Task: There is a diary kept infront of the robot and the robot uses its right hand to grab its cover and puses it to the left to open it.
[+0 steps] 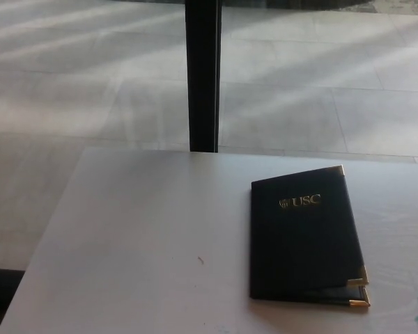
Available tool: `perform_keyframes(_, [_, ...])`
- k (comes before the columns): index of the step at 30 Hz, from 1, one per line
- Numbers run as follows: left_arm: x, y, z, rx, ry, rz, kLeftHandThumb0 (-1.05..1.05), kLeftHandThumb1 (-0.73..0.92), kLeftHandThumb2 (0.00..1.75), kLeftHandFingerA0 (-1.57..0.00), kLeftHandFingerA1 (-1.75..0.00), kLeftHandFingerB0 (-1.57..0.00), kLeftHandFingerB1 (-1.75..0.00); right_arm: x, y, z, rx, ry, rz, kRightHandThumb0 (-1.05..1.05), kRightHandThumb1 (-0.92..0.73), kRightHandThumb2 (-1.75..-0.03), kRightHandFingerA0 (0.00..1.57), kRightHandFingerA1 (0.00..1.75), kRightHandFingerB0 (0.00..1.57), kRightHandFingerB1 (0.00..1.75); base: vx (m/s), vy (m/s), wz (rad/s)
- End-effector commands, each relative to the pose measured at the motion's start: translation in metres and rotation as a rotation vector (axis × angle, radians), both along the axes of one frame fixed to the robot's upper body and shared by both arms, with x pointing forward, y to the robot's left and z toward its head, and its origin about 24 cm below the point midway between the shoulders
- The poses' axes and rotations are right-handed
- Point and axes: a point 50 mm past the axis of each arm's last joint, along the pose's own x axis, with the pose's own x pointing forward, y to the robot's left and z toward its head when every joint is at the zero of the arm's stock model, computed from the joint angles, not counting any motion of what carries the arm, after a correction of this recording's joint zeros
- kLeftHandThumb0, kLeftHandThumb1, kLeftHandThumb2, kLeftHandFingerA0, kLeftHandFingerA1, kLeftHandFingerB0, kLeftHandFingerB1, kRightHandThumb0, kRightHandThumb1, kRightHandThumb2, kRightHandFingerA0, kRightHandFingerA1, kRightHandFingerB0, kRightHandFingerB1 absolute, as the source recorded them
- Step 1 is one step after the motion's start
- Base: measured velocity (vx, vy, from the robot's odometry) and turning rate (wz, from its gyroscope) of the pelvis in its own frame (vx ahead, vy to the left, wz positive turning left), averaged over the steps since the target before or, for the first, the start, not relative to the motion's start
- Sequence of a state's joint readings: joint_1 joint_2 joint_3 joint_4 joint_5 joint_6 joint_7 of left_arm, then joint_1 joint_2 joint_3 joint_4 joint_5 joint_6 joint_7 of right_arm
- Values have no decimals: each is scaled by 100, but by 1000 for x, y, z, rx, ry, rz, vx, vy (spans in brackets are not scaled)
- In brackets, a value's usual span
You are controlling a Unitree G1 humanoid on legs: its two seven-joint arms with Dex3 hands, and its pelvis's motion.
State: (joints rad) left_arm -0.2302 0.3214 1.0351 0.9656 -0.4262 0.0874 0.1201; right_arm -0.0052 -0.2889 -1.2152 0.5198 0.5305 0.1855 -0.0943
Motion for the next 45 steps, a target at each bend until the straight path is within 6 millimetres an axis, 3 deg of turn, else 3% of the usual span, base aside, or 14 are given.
perform_keyframes(1, [1, 12, 14, -84, -85, 135, -64, 92, 93, -18, -76, -10, -58, 14, -11, 38, 37, -174, -120, -100, -92, -76, 62, 114, 28, 91, 0, 0, 0])
perform_keyframes(3, [0, 13, 14, -84, -80, 126, -65, 92, 93, -20, -76, -9, -57, 23, -6, 46, 16, -196, -94, -94, -74, -127, 71, 108, 33, 81, 0, 0, 0])
perform_keyframes(6, [-1, 14, 13, -89, -73, 134, -64, 92, 93, -20, -74, -9, -56, 34, 1, 57, -5, -238, -43, -98, -92, -71, 63, 104, 30, 87, 0, 0, 0])
perform_keyframes(12, [-3, 14, 14, -77, -64, 116, -65, 92, 95, -15, -86, -9, -59, 59, 16, 79, -39, -334, 45, -96, -90, -68, 66, 92, 48, 80, 0, 0, 0])
perform_keyframes(13, [-3, 14, 15, -77, -64, 117, -66, 92, 94, -18, -78, -6, -57, 63, 19, 82, -53, -335, 76, -95, -70, -122, 78, 90, 53, 78, 0, 0, 0])
perform_keyframes(14, [-3, 14, 15, -76, -58, 111, -66, 92, 93, -19, -77, -7, -57, 69, 24, 86, -66, -336, 108, -99, -88, -67, 90, 84, 63, 77, 0, 0, 0])
perform_keyframes(16, [-2, 13, 14, -77, -57, 105, -67, 92, 93, -19, -76, -9, -57, 81, 39, 97, -67, -385, 183, -96, -86, -66, 87, 79, 64, 74, 0, 0, 0])
perform_keyframes(17, [-2, 13, 14, -77, -56, 106, -66, 92, 93, -17, -84, -11, -58, 83, 41, 99, -64, -392, 202, -93, -66, -118, 83, 80, 64, 77, 0, 0, 0])
perform_keyframes(20, [-3, 14, 14, -81, -56, 122, -65, 92, 92, -17, -86, -11, -59, 102, 63, 106, -87, -393, 375, -96, -86, -67, 76, 75, 63, 67, 0, 0, 0])
perform_keyframes(21, [-3, 14, 15, -77, -51, 120, -65, 92, 92, -22, -82, -11, -60, 106, 70, 107, -86, -411, 419, -89, -61, -114, 66, 78, 49, 66, 0, 0, 0])
perform_keyframes(28, [-1, 13, 14, -78, -70, 104, -67, 87, 114, -19, -71, -9, -58, 128, 110, 100, -66, -391, 611, -92, -84, -65, 50, 66, 44, 57, 0, 0, 0])
perform_keyframes(35, [-1, 12, 15, -62, -50, 93, -68, 86, 113, -20, -74, -11, -60, 142, 143, 77, 19, -295, 674, -81, -92, -70, 42, 57, 31, 45, 0, 0, 0])
perform_keyframes(36, [-1, 13, 15, -66, -49, 90, -65, 92, 93, -15, -86, -9, -58, 143, 145, 74, 30, -286, 670, -69, -71, -117, 45, 67, 14, 48, 0, 0, 0])
perform_keyframes(45, [1, 13, 14, -77, -62, 100, -65, 92, 91, -18, -76, -8, -57, 150, 169, 58, 86, -253, 737, -77, -91, -71, 41, 53, 29, 43, 0, 0, 0])
